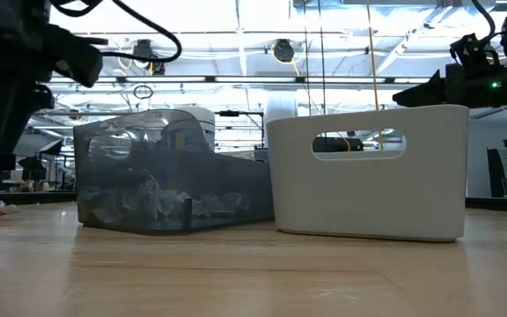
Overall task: Pick & Place First Aid Supplies
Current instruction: Put the orange ointment pack into the top gray bin
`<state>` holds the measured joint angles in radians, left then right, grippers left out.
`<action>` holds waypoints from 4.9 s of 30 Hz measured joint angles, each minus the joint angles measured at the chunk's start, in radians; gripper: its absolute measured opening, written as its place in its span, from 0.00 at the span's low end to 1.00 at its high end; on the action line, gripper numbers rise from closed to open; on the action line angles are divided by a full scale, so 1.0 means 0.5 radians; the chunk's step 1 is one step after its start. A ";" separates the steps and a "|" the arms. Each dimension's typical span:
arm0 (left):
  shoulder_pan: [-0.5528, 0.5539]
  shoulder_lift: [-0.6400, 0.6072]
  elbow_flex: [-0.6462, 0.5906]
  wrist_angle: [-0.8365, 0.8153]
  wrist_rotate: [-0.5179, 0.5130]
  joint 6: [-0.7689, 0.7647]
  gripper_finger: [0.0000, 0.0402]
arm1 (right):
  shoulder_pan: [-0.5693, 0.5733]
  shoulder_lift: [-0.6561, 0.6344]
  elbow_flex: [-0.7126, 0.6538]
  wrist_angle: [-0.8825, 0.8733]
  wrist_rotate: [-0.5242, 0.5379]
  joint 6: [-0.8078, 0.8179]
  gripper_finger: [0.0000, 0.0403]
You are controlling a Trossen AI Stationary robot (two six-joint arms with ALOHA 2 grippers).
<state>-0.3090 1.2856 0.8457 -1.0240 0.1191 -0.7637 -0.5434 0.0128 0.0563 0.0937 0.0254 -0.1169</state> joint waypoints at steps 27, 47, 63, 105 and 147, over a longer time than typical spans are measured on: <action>-0.382 0.127 -0.498 0.592 -0.295 -0.253 0.48 | 0.000 0.000 0.000 0.000 0.000 0.000 0.65; -0.293 -0.053 -0.421 0.426 -0.208 -0.285 0.01 | -0.001 -0.001 0.000 0.000 0.000 0.000 0.65; 0.094 -0.178 0.090 -0.203 0.031 -0.274 0.01 | 0.000 0.000 -0.001 0.000 0.000 0.000 0.65; 1.540 1.498 1.998 -0.514 0.069 0.543 0.00 | 0.000 -0.001 -0.001 0.000 0.000 0.000 0.65; 1.442 1.640 1.993 -0.330 -0.075 0.680 0.70 | 0.000 0.000 0.000 0.000 0.000 0.000 0.65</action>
<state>0.4119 2.1056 1.8423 -1.1889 0.0818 -0.4235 -0.5434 0.0128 0.0562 0.0937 0.0254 -0.1169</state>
